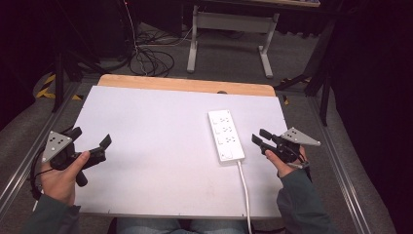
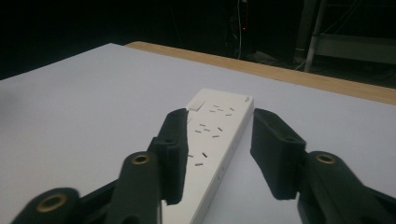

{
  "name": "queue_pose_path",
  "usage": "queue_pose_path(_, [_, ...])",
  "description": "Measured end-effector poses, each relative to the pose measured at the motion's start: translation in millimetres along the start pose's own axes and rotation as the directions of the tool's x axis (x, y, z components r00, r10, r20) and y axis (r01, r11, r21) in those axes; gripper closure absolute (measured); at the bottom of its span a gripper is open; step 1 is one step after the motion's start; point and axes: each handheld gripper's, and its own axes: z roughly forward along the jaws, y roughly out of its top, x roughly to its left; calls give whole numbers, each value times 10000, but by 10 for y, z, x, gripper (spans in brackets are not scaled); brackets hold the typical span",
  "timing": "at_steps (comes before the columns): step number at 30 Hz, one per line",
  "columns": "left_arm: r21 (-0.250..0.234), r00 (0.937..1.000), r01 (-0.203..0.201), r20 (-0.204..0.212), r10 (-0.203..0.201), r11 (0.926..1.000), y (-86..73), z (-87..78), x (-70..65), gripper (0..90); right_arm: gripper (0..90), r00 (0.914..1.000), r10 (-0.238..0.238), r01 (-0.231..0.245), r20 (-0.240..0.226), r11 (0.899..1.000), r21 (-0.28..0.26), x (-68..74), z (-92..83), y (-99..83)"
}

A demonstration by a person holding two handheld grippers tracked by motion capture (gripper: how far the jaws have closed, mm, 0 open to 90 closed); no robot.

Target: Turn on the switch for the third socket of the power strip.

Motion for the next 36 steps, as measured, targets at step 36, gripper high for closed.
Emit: queue_pose_path(36, [3,10000,-74,-39,74,10000,-2,-6,3,16,900,9980,-451,473,-442,9976,511,21,83,7])
